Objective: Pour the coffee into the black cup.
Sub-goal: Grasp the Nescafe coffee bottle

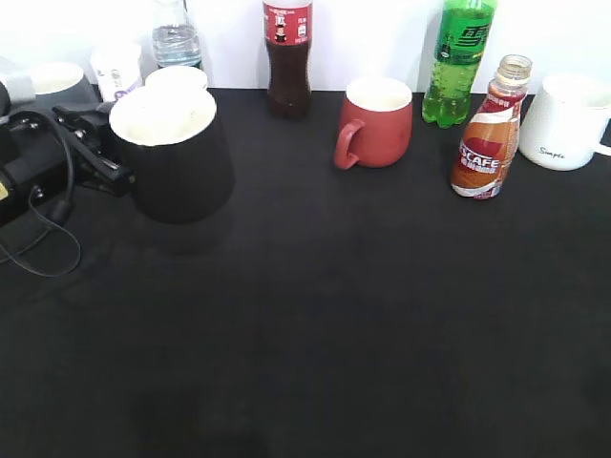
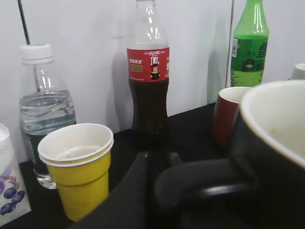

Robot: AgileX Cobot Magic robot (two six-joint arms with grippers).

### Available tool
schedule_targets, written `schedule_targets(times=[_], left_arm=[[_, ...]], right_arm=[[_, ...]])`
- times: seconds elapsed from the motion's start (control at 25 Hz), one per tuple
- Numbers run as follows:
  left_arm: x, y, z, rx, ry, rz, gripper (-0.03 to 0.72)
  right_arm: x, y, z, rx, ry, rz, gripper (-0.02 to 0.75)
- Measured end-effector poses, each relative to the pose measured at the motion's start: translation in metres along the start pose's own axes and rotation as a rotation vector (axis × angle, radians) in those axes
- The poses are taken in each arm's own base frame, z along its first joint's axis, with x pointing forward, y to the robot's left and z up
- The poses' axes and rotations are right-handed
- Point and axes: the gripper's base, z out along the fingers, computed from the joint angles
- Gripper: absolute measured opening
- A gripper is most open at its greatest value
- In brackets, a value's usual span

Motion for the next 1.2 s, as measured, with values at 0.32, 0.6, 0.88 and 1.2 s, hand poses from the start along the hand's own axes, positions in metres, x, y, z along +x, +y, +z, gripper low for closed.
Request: schedule_targets(times=[0.32,0.6,0.88,1.2], left_arm=[[0.002,0.000,0.000,-0.001,0.023,0.000,0.059],[0.002,0.000,0.000,0.000,0.023,-0.002,0.058],[0.002,0.000,0.000,0.000,0.023,-0.003,0.058],[0.006,0.001,0.000,-0.009,0.065,-0.004,0.057]], right_arm=[[0.027,-0.009,0.097,0.074,-0.240,0.008,0.573],[0.051,-0.003,0.176,-0.017,-0.147,-0.070,0.573],[0.051,0.013,0.225,-0.233,-0.119,-0.082,0.572],[0.074,0.021,0.263,-0.328,-0.108,-0.011,0.571]])
